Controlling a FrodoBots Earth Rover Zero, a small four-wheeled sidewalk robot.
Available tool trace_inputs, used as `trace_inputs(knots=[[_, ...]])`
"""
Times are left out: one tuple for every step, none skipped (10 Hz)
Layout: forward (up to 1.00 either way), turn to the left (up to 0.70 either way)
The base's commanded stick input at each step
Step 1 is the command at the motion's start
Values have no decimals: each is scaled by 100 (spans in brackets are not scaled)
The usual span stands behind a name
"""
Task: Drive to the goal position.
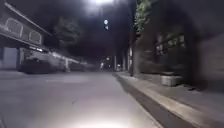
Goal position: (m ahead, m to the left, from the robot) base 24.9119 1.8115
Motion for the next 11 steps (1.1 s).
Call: trace_inputs(knots=[[70,0],[70,0],[70,0],[70,0],[70,0],[70,0],[70,0],[70,0],[70,0],[70,-11],[70,-22]])
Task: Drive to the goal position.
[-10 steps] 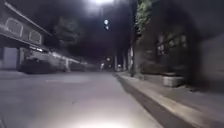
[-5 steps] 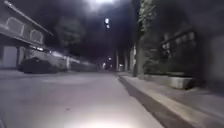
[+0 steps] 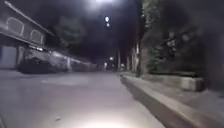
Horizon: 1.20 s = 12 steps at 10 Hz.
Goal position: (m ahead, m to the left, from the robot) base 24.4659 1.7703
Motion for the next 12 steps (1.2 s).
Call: trace_inputs(knots=[[70,-35],[70,-25],[70,-4],[70,-3],[70,-3],[70,-3],[70,-3],[70,-3],[70,-3],[70,-16],[70,-26],[70,-11]])
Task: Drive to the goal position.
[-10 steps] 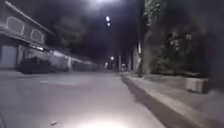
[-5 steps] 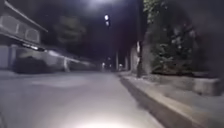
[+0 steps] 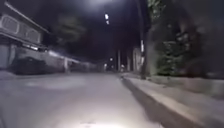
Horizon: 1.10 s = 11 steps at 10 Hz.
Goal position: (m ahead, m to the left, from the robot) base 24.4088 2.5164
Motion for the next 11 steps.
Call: trace_inputs(knots=[[70,-1],[70,0],[70,0],[70,0],[70,0],[70,0],[70,0],[70,0],[70,0],[70,0],[70,0]])
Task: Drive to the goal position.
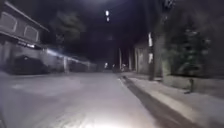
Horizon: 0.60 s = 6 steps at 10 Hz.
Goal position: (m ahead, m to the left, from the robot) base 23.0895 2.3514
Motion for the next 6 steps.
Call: trace_inputs(knots=[[70,0],[70,-16],[70,-32],[70,-35],[70,-21],[70,-6]])
